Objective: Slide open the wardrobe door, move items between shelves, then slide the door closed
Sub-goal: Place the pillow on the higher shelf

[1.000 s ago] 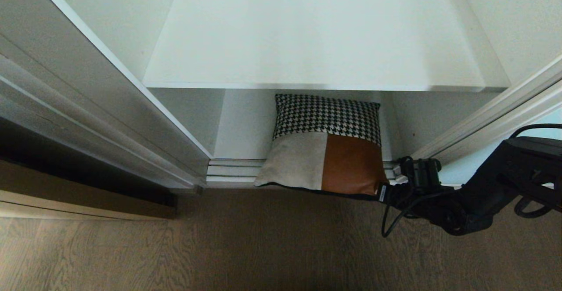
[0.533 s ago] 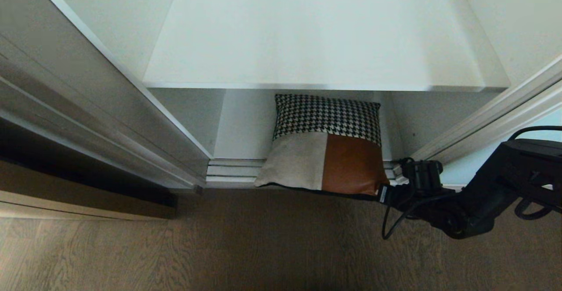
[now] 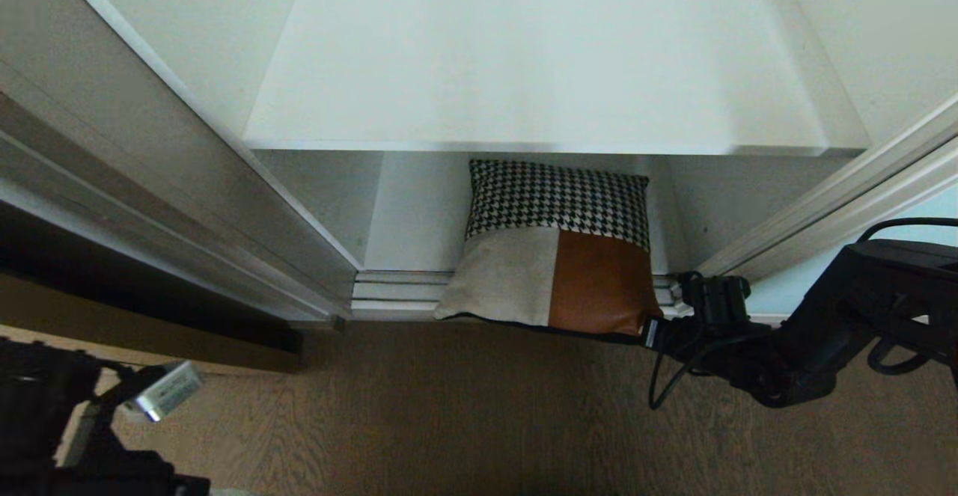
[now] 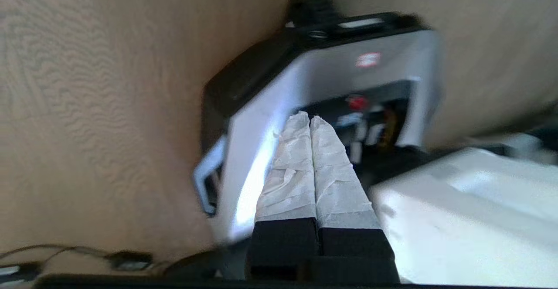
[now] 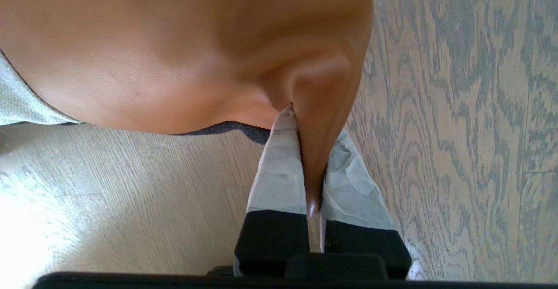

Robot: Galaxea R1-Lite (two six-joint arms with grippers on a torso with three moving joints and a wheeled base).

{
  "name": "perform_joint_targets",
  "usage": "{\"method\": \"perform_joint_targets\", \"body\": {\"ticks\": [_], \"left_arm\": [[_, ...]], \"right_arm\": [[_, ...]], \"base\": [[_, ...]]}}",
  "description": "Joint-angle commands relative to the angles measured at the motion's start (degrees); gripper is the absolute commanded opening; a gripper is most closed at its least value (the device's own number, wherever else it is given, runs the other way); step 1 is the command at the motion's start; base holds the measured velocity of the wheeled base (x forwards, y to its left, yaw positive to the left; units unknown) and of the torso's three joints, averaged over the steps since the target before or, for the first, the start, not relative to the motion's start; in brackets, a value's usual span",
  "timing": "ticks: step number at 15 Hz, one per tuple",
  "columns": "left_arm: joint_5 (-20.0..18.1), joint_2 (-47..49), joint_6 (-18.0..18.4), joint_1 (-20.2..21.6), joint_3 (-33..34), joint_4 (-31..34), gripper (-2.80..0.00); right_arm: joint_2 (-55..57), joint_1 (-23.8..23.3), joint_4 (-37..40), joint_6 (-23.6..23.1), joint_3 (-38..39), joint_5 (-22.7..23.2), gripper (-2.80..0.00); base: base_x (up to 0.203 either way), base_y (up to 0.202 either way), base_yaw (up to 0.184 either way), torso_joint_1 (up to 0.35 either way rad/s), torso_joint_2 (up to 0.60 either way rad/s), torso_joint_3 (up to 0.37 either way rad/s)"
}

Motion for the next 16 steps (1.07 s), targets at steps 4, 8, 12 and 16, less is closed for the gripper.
{"method": "perform_joint_targets", "body": {"ticks": [4,8,12,16], "left_arm": [[5.3,26.1,-0.5,-5.4,6.9,-32.0,-2.80],[10.4,36.8,-3.7,-12.4,7.4,-44.6,-2.80],[16.7,49.0,-5.7,-16.1,6.0,-59.8,-2.80],[17.1,52.9,-6.6,-16.2,0.8,-61.6,-2.80]], "right_arm": [[-0.2,0.0,-0.1,0.0,-0.4,0.0,-2.80],[-0.2,0.0,-0.1,-0.1,-0.6,0.4,-2.80],[-0.6,-0.1,0.3,-0.1,-0.6,0.7,-2.80],[-0.4,-0.4,0.4,-0.2,-0.1,1.4,-2.80]], "base": [[0.000,0.000,0.000,0.000,0.00,0.000],[0.000,0.000,0.000,0.000,0.00,0.000],[0.000,0.000,0.000,0.000,0.00,0.000],[0.000,0.000,0.000,0.000,0.00,0.000]]}}
